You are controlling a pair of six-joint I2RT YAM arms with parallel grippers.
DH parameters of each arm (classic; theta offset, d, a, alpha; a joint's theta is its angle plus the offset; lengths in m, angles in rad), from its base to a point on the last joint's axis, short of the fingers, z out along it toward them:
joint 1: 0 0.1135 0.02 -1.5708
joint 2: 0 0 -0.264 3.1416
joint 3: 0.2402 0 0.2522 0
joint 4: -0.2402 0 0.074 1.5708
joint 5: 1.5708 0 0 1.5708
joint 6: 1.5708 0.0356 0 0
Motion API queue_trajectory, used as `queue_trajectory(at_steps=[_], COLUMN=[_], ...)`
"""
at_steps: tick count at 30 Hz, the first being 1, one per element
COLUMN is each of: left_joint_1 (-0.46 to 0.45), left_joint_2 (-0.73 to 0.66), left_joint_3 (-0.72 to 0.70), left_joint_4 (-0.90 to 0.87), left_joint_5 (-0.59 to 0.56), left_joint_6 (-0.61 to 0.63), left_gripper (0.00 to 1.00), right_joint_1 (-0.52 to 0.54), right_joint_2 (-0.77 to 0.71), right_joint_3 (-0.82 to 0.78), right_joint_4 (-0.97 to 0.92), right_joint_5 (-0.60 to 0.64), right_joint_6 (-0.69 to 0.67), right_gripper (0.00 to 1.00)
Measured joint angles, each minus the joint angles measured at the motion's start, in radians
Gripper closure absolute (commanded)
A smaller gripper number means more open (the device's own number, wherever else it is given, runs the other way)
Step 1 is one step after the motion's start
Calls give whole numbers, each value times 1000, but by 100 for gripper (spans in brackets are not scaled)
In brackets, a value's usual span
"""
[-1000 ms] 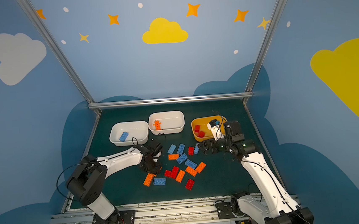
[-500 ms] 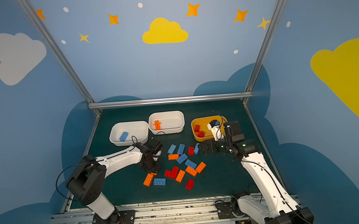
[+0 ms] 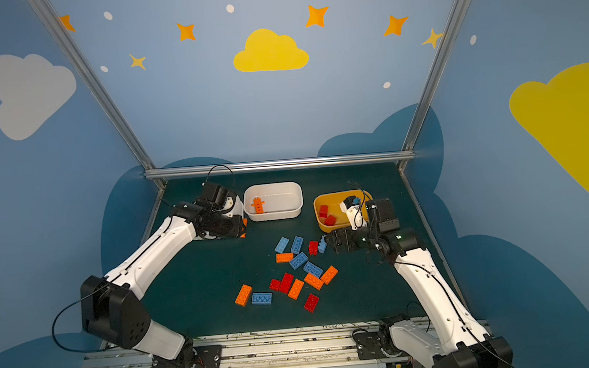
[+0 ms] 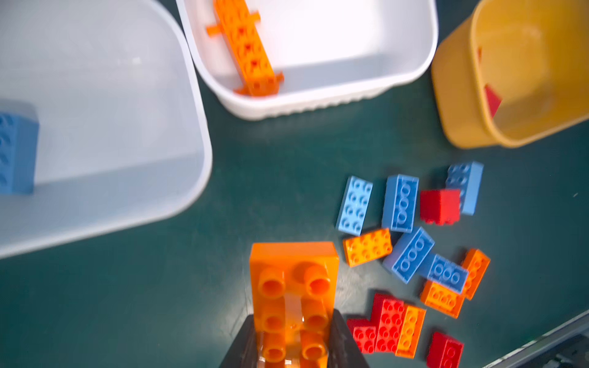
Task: Sort the legos into containers by color
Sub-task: Place the lego in the container, then pick up the lego from the middle-left of the table.
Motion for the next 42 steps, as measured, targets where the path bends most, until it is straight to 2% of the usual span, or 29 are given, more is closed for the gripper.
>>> queue_trajectory(at_steps=[4,11,18,22,25,28,33,37,42], left_joint_1=[15,27,33,32,31,28,19,-1,-51], left_joint_2=[141,507,755,839,880,888,851,674,344], left_joint_3=[122,451,703,800,851,873,871,669,335], left_joint_4=[69,144,137,108,76,32,-22,-22,3], left_joint_5=[42,99,76,36,3,-21,-31,-31,-31], left_joint_6=[-6,-47,-82,-84,-80,-73,-62,-47,-43], left_gripper=[68,69,68,63,53,40,31,28,24], right_joint_1=[0,0,0,0,0,0,0,0,0], right_joint_2=[23,35,34,32,23,16,16,16,16], right_joint_3=[2,4,4,3,2,0,-3,-8,-11], right_joint_4=[14,22,23,20,18,16,16,19,19], right_joint_5=[-1,0,8,16,26,27,26,24,9], right_joint_6=[2,2,1,1,1,0,0,0,1], right_gripper=[2,2,2,2,2,2,2,2,2])
